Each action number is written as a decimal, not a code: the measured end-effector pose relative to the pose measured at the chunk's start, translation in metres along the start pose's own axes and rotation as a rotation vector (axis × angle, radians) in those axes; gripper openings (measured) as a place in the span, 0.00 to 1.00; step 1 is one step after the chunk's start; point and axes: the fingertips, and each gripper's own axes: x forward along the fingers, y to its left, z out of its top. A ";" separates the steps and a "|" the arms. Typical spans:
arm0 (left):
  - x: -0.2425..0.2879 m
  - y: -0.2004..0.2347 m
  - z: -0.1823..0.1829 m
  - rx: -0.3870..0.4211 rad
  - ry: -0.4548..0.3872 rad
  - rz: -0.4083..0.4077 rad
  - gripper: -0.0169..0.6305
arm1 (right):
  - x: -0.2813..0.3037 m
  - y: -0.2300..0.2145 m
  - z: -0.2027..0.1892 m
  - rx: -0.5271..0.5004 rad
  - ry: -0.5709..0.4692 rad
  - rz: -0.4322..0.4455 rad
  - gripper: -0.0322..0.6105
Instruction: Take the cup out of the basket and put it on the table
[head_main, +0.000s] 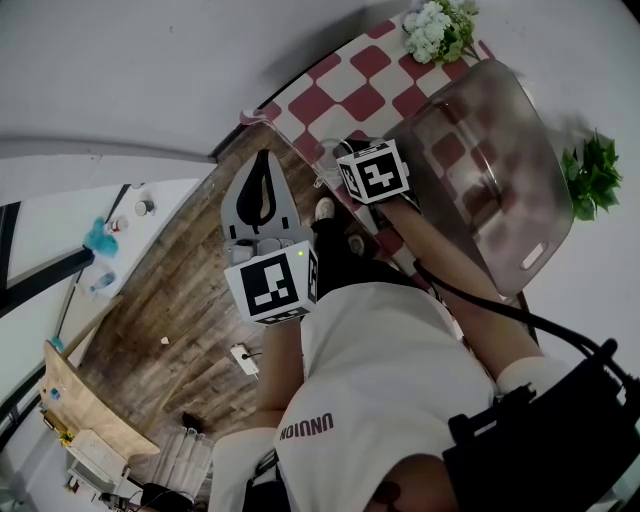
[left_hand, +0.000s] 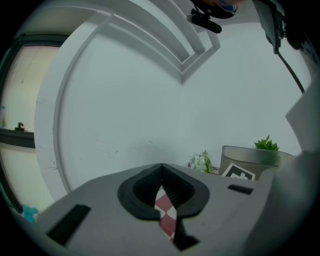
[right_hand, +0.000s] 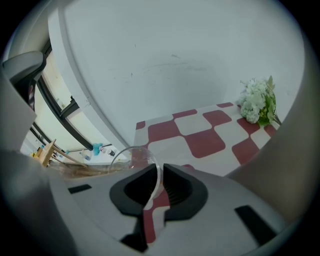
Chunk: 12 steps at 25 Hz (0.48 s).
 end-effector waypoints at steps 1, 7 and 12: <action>0.000 0.000 0.000 -0.001 0.000 0.000 0.05 | 0.000 0.000 0.000 0.000 0.001 -0.003 0.13; 0.003 0.000 -0.001 -0.003 0.001 -0.002 0.05 | 0.004 -0.002 0.000 -0.007 0.011 -0.017 0.13; 0.005 -0.001 -0.001 -0.007 0.001 -0.006 0.05 | 0.005 -0.002 0.000 -0.011 0.021 -0.029 0.13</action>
